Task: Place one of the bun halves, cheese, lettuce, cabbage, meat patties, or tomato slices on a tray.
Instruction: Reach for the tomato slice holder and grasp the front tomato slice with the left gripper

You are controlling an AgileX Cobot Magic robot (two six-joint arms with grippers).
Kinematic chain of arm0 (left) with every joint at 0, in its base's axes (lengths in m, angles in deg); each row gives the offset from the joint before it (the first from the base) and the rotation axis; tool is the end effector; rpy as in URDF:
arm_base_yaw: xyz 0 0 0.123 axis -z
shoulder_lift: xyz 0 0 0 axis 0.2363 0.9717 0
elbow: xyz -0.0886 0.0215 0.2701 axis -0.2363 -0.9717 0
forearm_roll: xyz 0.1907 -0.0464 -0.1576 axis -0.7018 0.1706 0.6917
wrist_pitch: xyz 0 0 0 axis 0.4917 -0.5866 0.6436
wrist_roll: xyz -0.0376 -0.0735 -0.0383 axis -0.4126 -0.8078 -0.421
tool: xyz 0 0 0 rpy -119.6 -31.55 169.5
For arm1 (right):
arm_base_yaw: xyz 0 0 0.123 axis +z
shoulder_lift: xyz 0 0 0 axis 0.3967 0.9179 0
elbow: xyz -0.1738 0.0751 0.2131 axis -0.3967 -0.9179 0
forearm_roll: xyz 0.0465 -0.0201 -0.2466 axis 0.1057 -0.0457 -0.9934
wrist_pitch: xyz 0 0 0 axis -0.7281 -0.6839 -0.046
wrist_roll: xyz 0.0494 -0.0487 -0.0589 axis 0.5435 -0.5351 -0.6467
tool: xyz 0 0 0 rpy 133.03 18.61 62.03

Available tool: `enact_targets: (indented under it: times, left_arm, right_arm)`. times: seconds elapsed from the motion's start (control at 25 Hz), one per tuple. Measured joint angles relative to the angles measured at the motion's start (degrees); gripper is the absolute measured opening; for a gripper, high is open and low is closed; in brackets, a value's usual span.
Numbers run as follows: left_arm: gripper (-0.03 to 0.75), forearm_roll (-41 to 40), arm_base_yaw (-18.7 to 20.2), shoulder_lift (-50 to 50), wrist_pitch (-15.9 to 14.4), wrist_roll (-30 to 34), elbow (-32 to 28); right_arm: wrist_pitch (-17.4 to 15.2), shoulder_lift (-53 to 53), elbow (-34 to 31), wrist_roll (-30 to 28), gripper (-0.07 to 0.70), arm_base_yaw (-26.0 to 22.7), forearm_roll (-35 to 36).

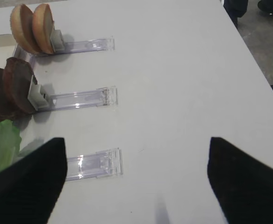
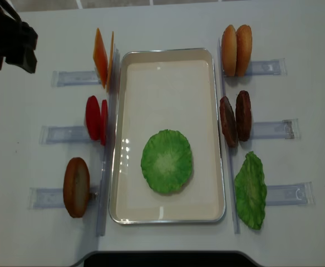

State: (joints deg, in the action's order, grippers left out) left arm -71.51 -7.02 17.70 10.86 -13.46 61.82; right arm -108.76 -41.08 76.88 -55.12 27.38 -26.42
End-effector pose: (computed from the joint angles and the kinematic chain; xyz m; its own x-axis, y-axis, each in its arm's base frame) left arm 0.2754 -0.0193 0.3465 -0.9379 0.0898 -0.3351 0.0502 0.9909 0.1252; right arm -0.0101 -0.0049 0.2733 -0.5080 0.0602 -0.8593 0.0178 0.9981 0.0595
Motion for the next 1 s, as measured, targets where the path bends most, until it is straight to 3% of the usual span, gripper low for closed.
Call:
enact_targets:
  times: [0.52,1.0]
  left_arm:
    - [0.475,3.8,0.9,4.6,0.1,-3.3,1.5]
    - [0.475,3.0,16.5,8.7,0.1,-16.5,1.5]
  right_arm:
    - [0.0,0.0,0.0,0.0,0.581,0.0,0.0]
    - [0.0,0.0,0.0,0.0,0.581,0.0,0.0]
